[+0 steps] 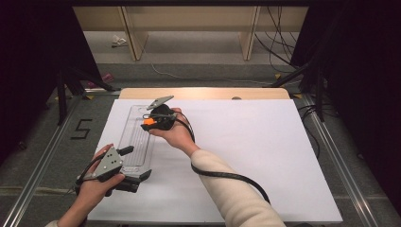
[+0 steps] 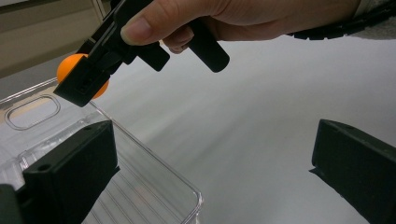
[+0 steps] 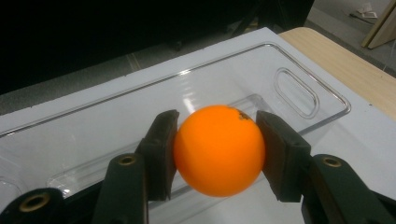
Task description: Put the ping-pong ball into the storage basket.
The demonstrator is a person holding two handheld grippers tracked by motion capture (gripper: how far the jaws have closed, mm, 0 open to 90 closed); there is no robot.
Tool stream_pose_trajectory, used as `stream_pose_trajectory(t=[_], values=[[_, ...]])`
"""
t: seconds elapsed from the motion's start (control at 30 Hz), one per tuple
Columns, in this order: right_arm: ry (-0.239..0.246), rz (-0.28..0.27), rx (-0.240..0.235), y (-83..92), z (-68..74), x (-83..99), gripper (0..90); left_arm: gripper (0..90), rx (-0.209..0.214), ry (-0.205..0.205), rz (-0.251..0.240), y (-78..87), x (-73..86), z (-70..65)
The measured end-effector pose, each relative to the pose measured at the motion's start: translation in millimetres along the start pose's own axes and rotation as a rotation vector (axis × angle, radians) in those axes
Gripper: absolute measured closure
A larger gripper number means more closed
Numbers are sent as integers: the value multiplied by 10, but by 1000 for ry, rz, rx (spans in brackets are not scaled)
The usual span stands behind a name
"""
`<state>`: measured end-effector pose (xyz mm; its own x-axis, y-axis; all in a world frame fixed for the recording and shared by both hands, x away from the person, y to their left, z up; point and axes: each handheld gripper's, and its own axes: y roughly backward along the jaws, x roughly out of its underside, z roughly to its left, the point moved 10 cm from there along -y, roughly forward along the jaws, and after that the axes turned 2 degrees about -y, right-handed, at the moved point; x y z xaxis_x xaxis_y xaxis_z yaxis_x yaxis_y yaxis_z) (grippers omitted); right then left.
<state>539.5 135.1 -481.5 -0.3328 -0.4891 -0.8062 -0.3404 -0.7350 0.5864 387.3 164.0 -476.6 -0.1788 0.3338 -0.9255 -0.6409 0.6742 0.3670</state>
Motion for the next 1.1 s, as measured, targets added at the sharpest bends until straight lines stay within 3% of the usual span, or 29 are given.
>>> stream_pose_trajectory(t=[1.1], values=[[27, 19, -22, -188, 123, -81, 513, 0, 2, 0, -3, -3, -5, -3]])
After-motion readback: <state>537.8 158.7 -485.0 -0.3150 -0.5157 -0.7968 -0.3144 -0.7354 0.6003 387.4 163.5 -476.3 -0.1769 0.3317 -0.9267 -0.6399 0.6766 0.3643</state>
